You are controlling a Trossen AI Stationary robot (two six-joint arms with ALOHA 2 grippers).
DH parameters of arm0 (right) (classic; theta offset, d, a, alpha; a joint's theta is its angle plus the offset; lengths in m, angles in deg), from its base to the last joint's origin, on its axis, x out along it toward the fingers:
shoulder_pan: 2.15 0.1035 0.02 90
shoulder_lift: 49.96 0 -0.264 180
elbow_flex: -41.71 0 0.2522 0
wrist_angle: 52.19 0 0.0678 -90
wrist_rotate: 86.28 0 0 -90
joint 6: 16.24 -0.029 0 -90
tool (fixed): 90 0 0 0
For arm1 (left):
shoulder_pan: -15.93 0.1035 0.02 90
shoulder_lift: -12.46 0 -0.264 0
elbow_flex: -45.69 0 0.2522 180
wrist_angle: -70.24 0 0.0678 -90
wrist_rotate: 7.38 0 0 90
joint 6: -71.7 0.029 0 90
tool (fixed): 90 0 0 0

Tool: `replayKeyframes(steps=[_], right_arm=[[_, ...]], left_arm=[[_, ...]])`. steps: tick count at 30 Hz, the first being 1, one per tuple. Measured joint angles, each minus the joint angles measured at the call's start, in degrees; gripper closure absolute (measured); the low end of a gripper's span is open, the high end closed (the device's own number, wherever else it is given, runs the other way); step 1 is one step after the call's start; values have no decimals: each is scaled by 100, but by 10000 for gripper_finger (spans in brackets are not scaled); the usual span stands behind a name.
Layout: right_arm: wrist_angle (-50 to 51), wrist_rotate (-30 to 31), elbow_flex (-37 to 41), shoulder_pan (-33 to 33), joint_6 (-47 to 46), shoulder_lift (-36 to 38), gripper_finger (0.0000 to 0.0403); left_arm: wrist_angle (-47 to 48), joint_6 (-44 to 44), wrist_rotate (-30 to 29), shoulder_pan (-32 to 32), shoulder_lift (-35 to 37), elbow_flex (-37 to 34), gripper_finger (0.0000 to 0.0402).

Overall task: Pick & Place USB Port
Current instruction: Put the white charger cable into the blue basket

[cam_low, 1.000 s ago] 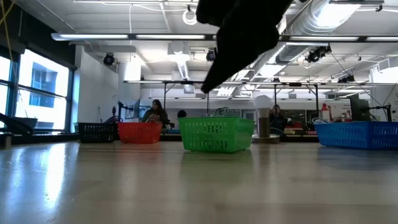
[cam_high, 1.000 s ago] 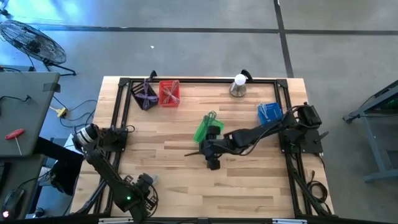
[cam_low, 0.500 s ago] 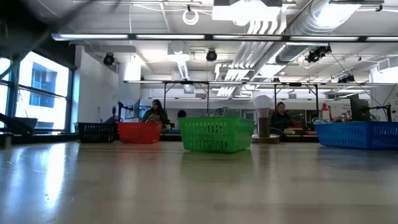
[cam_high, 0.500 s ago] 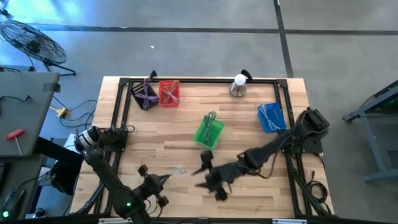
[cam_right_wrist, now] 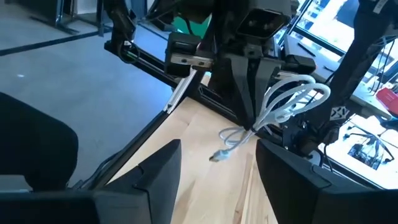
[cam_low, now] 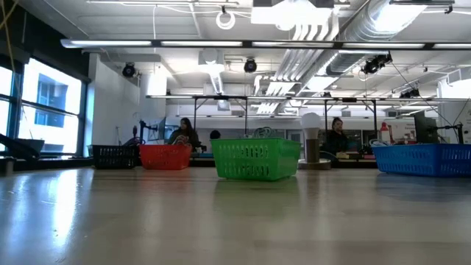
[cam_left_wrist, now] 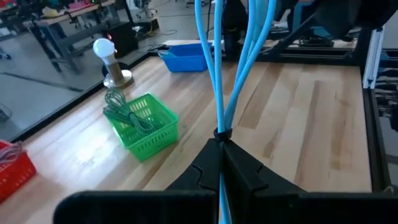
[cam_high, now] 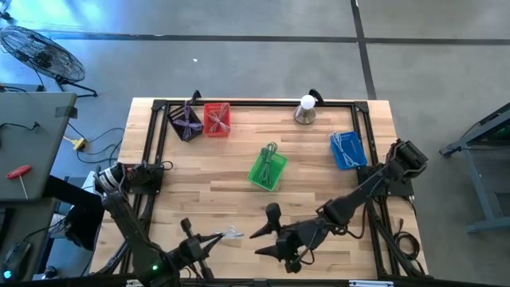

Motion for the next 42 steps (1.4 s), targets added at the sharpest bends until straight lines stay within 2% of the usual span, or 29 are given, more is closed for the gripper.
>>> replayKeyframes(steps=[4,10,18,27,32,35,38,40,42], right_arm=[[-169,-68,0,-52,8,0,202],[-364,-293,0,-173,5,0,202],[-537,-920,0,-287,-7,-2,203],[-518,-1237,0,-280,-21,-2,209],[-324,-1226,0,-290,-20,-2,251],[-231,-1105,0,-296,-17,-2,304],[-149,-1026,0,-298,47,-2,375],[-133,-1018,0,-297,138,-2,387],[-125,-880,0,-296,121,-2,377]], left_arm=[[-237,346,-25,81,0,0,401],[-1207,1673,-123,156,7,0,401],[-2343,3171,234,371,9,0,402],[-2819,3760,605,611,11,2,402],[-2817,3764,622,680,11,2,401],[-2794,3766,623,678,11,2,401],[-2767,3758,642,678,11,2,395],[-2762,3755,686,678,11,2,386],[-2766,3760,788,676,11,2,374]])
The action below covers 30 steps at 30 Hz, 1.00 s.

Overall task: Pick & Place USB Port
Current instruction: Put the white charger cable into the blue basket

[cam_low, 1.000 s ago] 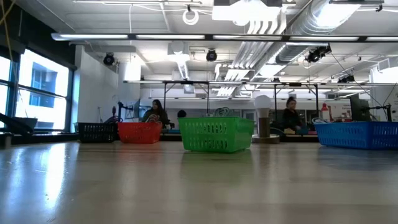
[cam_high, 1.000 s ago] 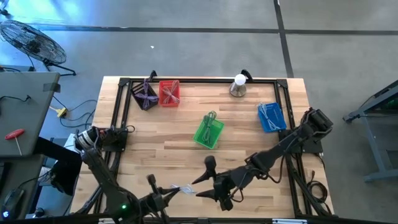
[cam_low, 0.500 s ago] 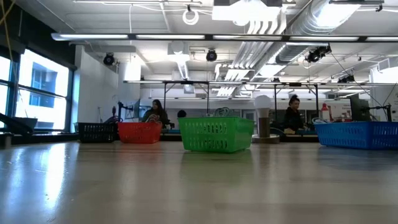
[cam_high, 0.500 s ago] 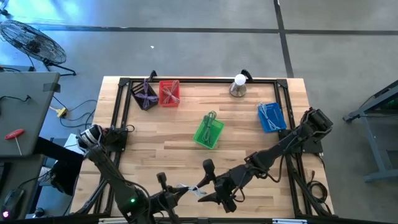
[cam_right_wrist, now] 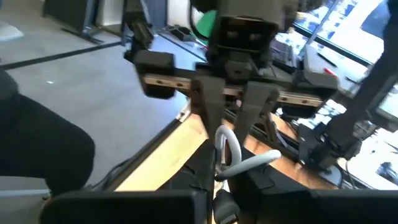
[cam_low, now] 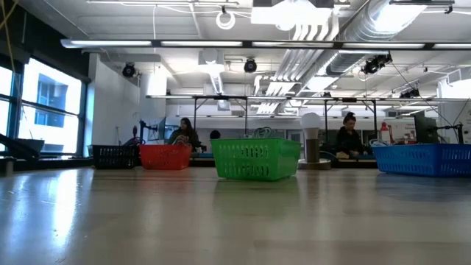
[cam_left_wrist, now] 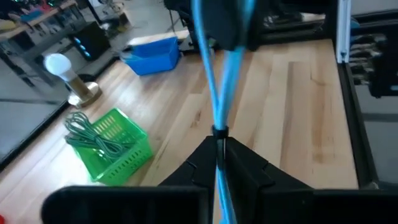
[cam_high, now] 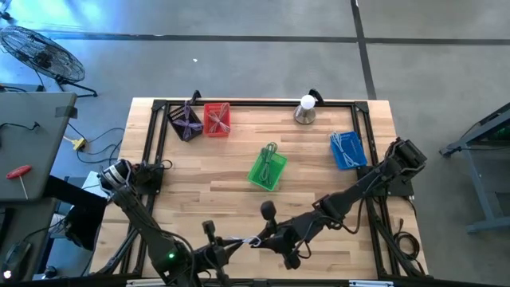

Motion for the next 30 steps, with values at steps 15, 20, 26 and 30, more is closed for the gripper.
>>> replayKeyframes(steps=[15,20,26,30], right_arm=[[1093,1994,2,122,-499,-7,394],[2065,3606,2,247,-911,-7,397],[3062,4067,4,271,-1619,142,398],[3736,4448,4,273,-1952,439,399]], left_arm=[[-1783,1856,1267,-249,8,2,270],[-2121,3148,1483,-664,9,2,263],[-2968,4407,1840,-1111,9,2,263],[-3398,4829,1919,-1255,9,2,263]])
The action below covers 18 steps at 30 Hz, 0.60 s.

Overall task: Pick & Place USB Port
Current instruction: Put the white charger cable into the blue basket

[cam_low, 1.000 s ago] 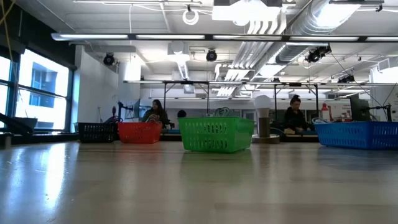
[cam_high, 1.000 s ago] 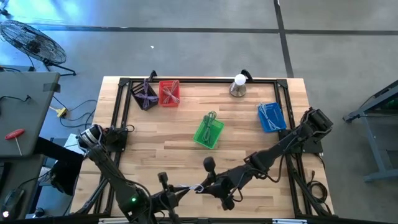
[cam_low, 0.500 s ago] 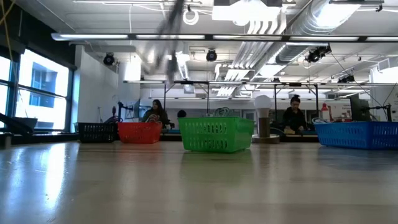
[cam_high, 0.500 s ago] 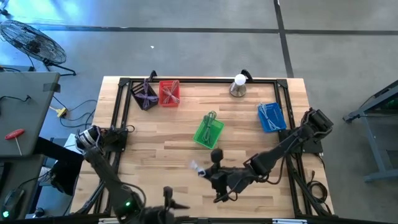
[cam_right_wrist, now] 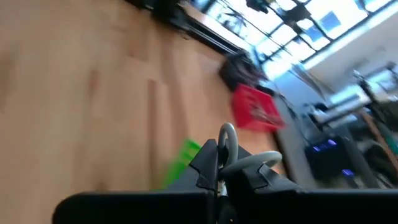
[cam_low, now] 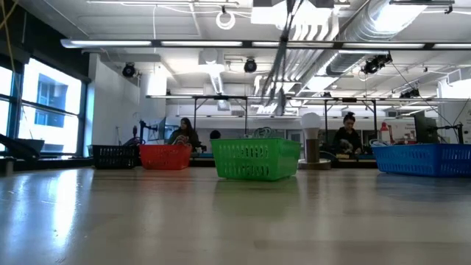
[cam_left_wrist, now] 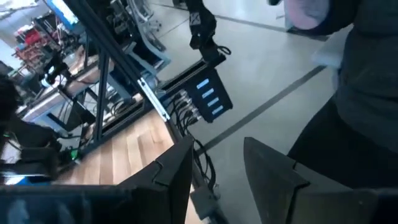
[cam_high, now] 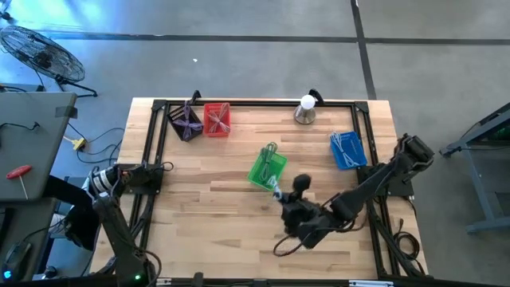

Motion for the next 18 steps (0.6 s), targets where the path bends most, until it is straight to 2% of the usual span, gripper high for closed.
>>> replayKeyframes(steps=[3,6,10,15,18], right_arm=[[831,301,0,-72,-527,488,399],[1795,328,0,-232,-1338,1145,400],[3062,307,0,-548,-2333,2010,400],[4193,56,-2,-1125,-3097,2808,400],[4531,-229,-2,-1461,-3198,3052,400]], left_arm=[[-76,-67,-84,-7,0,0,263],[-195,-273,-252,16,0,0,263],[-199,-710,-806,18,0,-11,263],[-204,-1232,-1550,13,0,-11,263],[-211,-1345,-1671,13,0,-11,263]])
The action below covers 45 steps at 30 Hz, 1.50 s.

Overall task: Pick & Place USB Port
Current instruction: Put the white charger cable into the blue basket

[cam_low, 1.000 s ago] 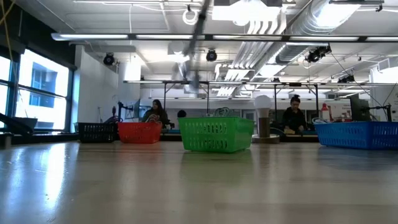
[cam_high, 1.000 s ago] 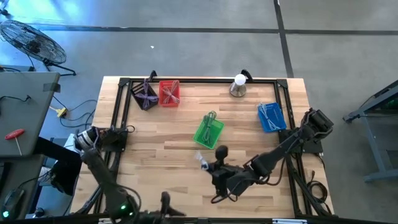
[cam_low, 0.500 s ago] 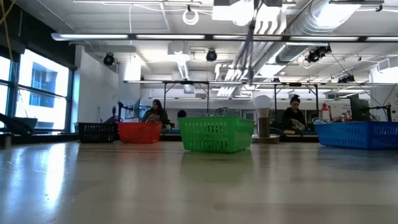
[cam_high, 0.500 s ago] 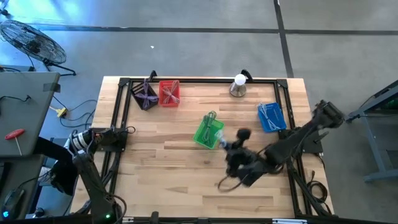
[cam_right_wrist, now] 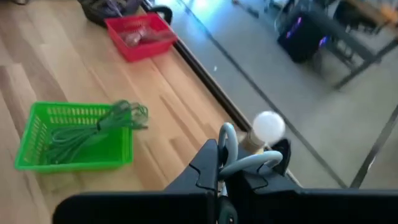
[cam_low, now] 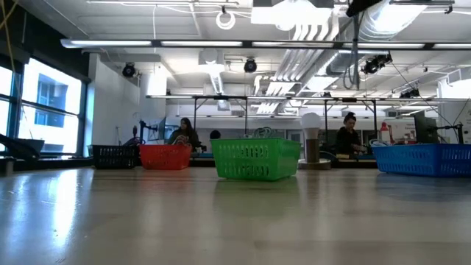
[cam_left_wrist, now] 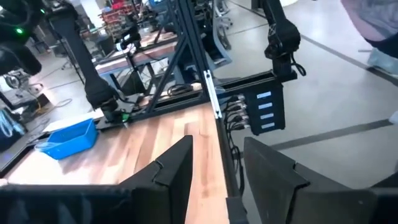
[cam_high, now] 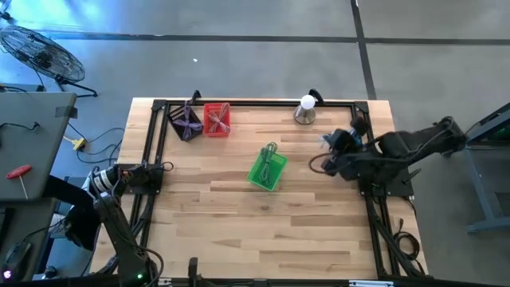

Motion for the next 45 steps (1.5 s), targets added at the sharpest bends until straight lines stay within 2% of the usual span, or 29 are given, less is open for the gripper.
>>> replayKeyframes(steps=[6,11,17,21,30,34,36,39,45], right_arm=[[218,-262,0,-743,367,113,400],[192,-877,69,-1592,697,74,400],[129,-1858,968,-2648,682,133,400],[122,-2057,1738,-3067,508,133,400],[-151,-2750,2724,-3570,377,136,400],[-448,-3502,2962,-3637,281,140,399],[-630,-3687,3063,-3674,267,140,393],[-776,-3673,3222,-3675,249,140,373],[-813,-3268,3359,-3676,250,138,323]], left_arm=[[5,-103,5,2,0,-4,263],[11,-254,9,4,0,-4,263],[151,-481,153,0,-2,-4,263],[309,-617,152,0,-9,-4,263],[442,-673,107,4,-9,-7,263],[463,-658,113,47,-9,-7,263],[490,-661,121,79,-9,-7,263],[503,-660,134,127,-9,-7,263],[672,-709,283,159,-11,-11,263]])
